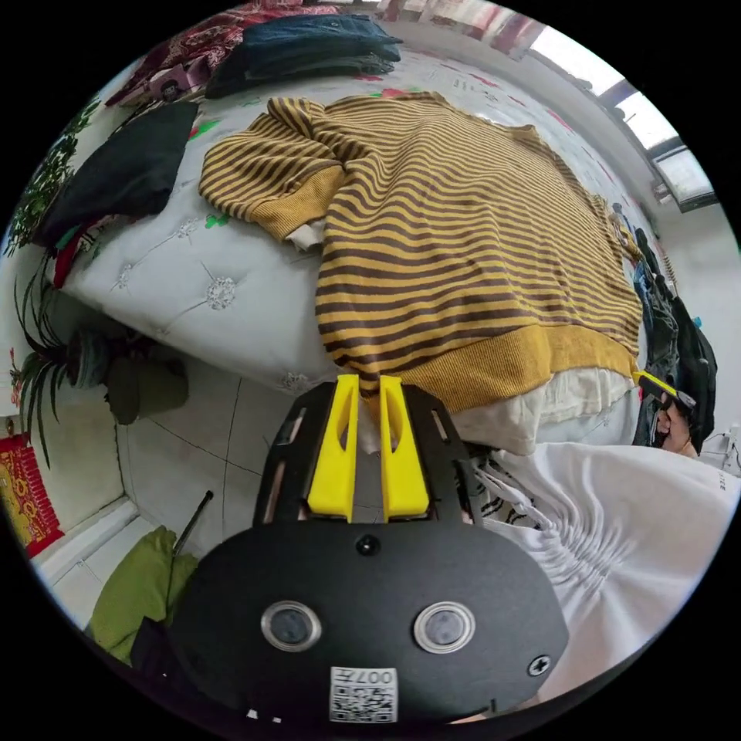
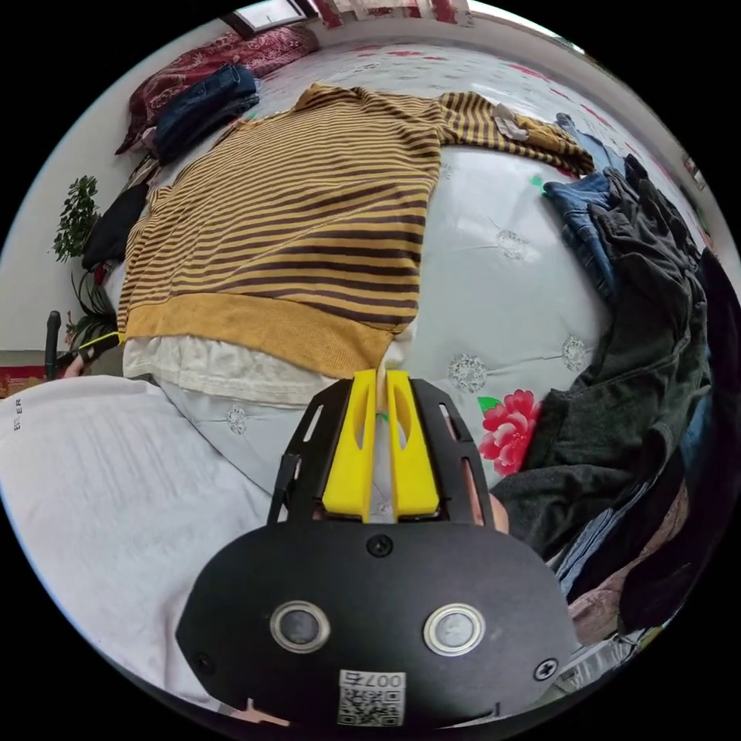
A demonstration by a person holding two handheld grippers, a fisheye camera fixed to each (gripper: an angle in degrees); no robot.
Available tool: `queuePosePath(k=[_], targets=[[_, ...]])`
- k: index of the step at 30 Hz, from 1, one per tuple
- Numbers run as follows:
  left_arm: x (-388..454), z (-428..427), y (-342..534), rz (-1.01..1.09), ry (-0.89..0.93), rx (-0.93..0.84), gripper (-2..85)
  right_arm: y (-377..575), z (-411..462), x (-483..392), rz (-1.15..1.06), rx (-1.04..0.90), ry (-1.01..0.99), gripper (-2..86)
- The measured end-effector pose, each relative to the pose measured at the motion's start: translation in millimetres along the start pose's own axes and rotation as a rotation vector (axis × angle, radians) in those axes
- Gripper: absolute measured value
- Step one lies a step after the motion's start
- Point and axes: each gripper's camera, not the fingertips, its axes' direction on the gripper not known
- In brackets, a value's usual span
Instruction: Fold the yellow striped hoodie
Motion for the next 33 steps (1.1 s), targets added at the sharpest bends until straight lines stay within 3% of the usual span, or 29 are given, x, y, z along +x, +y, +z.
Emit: queuePosePath(k=[4,8,11,15,21,25,29,33], targets=[[-22,-25,25,-0.002,0.090,0.045,2.5,37,-59,15,-0.001,0.088,-0.012,0.4],[-32,25,47,-0.124,0.230,-0.024,4.1,56,-19,29,0.067,-0.055,-0.002,0.1],[-37,30,59,-0.253,0.273,0.054,6.2,60,-11,32,0.152,-0.064,0.065,0.3],[-19,-8,37,-0.115,-0.001,0.203,8.7,49,-55,22,0.142,0.146,0.129,0.2],[17,5,-49,0.120,-0.177,0.260,13.0,-12,-51,-14,0.063,0.147,-0.002,0.0],[57,52,-97,0.365,-0.315,0.119,12.3,-41,-38,-50,0.013,0.128,-0.066,-0.1],[59,63,-103,0.454,-0.219,0.109,4.0,-57,-35,-68,-0.028,0.101,-0.070,-0.1],[12,51,-101,0.261,0.040,0.149,-0.4,-70,-42,-65,-0.026,0.104,-0.063,-0.2]])
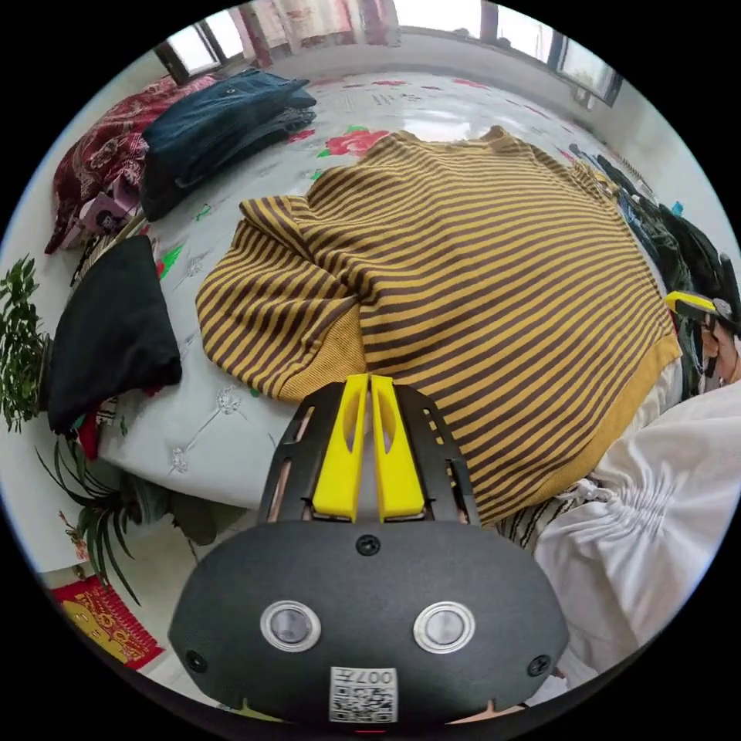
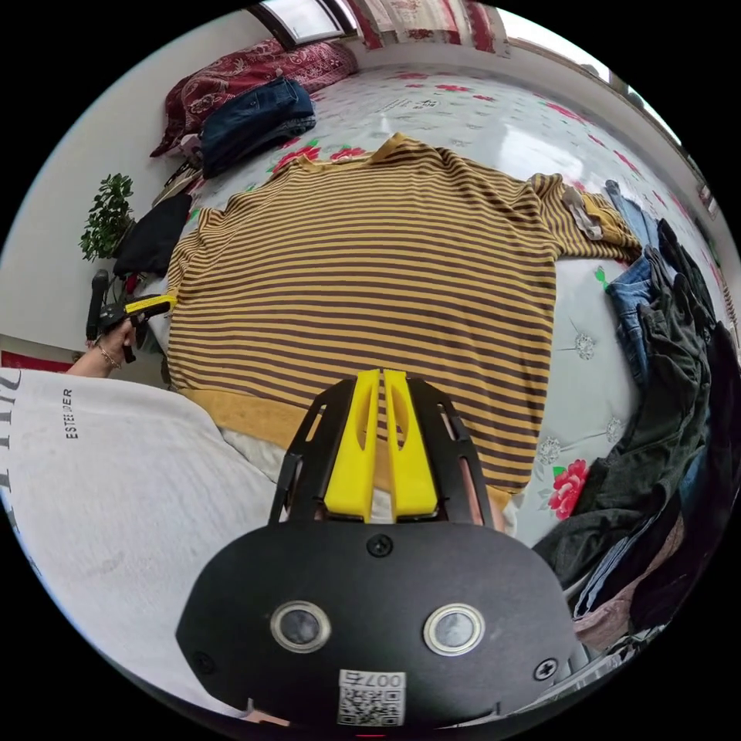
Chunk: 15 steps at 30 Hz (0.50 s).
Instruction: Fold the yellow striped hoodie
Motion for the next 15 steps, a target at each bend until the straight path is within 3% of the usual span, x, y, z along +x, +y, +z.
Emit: queuePosePath(k=[5,10,15], targets=[[-56,-14,46,-0.339,0.068,0.086,-0.1,-17,-6,22,0.090,0.030,-0.066,-0.2],[13,14,44,0.028,-0.105,0.058,9.4,-37,2,30,0.135,0.021,-0.153,-0.3],[56,65,20,0.195,-0.302,-0.053,6.4,-58,1,20,0.092,0.007,-0.155,-0.2]])
